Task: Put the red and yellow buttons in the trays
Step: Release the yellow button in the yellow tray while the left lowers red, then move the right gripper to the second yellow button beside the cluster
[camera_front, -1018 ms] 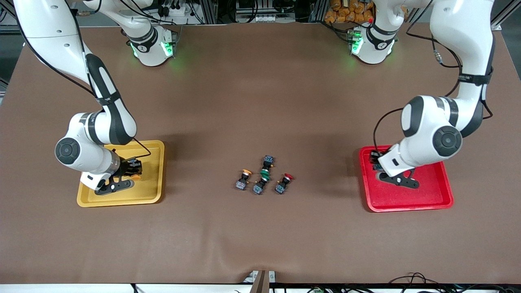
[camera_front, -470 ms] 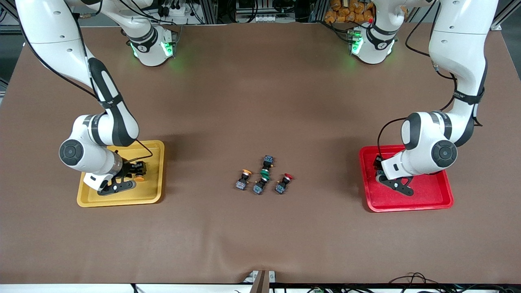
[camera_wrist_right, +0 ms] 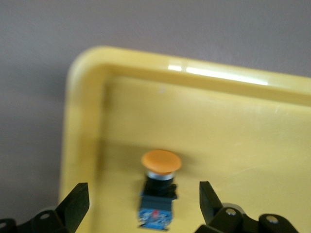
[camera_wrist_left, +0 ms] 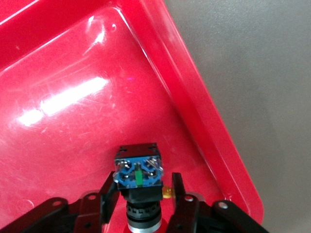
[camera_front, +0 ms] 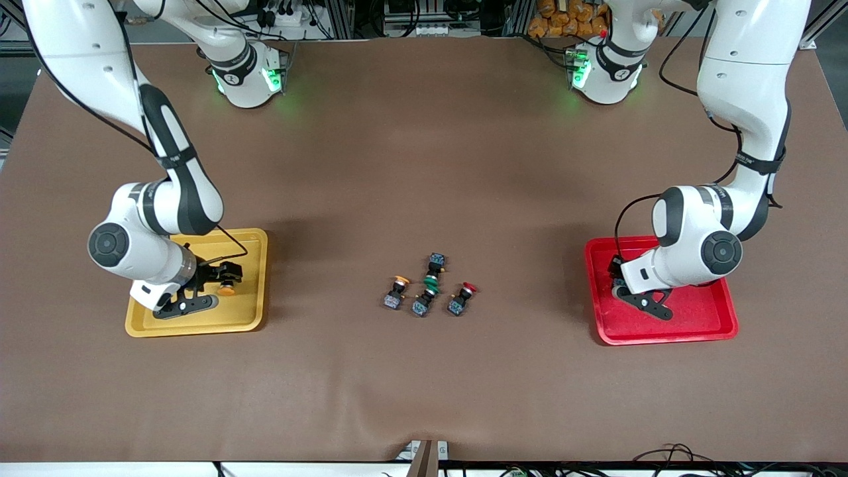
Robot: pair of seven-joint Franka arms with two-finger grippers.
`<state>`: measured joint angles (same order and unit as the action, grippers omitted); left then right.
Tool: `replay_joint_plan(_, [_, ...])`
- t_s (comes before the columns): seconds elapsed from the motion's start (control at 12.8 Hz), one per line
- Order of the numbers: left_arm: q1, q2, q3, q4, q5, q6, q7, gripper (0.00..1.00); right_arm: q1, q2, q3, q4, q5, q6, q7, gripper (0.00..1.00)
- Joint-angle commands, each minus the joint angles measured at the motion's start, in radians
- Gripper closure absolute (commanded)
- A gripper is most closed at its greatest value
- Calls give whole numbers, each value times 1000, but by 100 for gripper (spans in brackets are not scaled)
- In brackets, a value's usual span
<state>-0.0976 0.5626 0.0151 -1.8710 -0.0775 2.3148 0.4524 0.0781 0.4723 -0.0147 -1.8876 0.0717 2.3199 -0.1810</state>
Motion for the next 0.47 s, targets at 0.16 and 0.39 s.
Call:
replay_joint_plan(0.16, [12,-26,-11,4,16,-1,12,0,193,-84,2,83,13,-109,444,0])
replay_joint_plan(0.39, [3,-56,-14,13,15,-44,0,0,325,-48,2,203,10,-109,717,0])
